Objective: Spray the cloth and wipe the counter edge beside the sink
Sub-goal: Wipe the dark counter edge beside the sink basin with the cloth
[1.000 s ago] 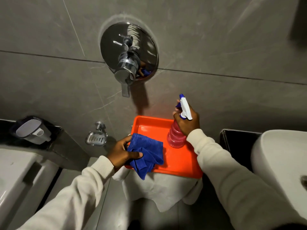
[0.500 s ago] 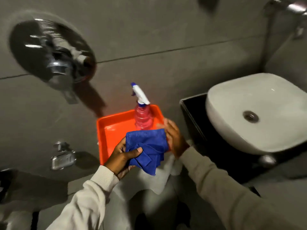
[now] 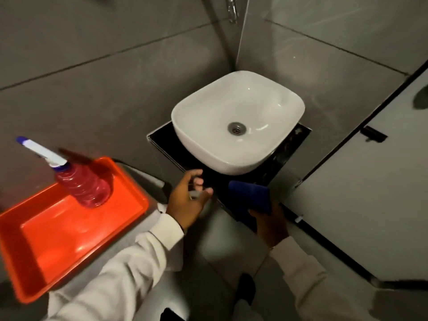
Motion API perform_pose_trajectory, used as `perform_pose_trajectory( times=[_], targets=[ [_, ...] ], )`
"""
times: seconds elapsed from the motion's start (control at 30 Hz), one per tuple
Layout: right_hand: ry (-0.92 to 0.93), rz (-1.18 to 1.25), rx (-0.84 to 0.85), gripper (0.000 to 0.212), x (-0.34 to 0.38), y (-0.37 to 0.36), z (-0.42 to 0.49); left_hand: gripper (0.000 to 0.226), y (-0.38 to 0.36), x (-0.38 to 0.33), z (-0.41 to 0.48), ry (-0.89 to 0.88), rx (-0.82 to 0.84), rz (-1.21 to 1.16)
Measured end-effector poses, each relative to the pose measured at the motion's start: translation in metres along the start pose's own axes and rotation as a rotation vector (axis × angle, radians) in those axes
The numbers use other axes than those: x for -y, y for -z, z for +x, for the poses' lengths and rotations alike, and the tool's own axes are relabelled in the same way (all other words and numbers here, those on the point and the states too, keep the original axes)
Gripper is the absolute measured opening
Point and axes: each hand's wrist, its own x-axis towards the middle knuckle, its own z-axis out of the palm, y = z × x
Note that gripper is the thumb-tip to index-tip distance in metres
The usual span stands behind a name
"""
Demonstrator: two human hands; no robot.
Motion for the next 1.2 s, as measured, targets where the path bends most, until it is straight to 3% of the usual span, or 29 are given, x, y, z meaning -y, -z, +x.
perform_pose_trajectory(
  times=[0.13,0.23,0.3,0.4,0.5,0.63,0.8,0.97,1.2],
  targets=[
    [0.405,-0.366,-0.105,0.045,-0.009,0.009,0.031,0.037,-0.023,-0.028,0.045,-0.193,-0.054,0.133],
    [0.459,-0.766,-0.002,0.051,-0.041,-0.002,0.047,0.051,-0.052,-0.036,0.075,-0.314,-0.054,0.452],
    [0.489,-0.996,0.067,0.060,-0.056,-0.013,0.045,0.054,-0.066,-0.033,0.091,-0.269,0.023,0.613],
    [0.546,-1.002,0.034,0.059,-0.068,-0.019,0.055,0.072,-0.082,-0.015,0.106,-0.158,0.143,1.029],
    [0.562,-1.032,0.039,0.048,-0.070,-0.017,0.072,0.086,-0.088,-0.003,0.116,-0.171,0.095,1.324],
    [0.641,-1.120,0.155,0.053,-0.079,0.014,0.102,0.092,-0.085,0.000,0.134,-0.163,0.037,1.399],
    [0.494,-1.052,0.038,0.051,-0.075,0.017,0.114,0.091,-0.083,0.001,0.136,-0.217,0.007,1.393],
    [0.594,-1.086,0.227,0.059,-0.083,0.025,0.091,0.090,-0.080,-0.004,0.136,-0.225,0.055,1.391],
    [0.401,-1.108,-0.031,0.056,-0.051,0.030,0.141,0.092,-0.087,-0.014,0.139,-0.299,0.245,1.431]
  ],
)
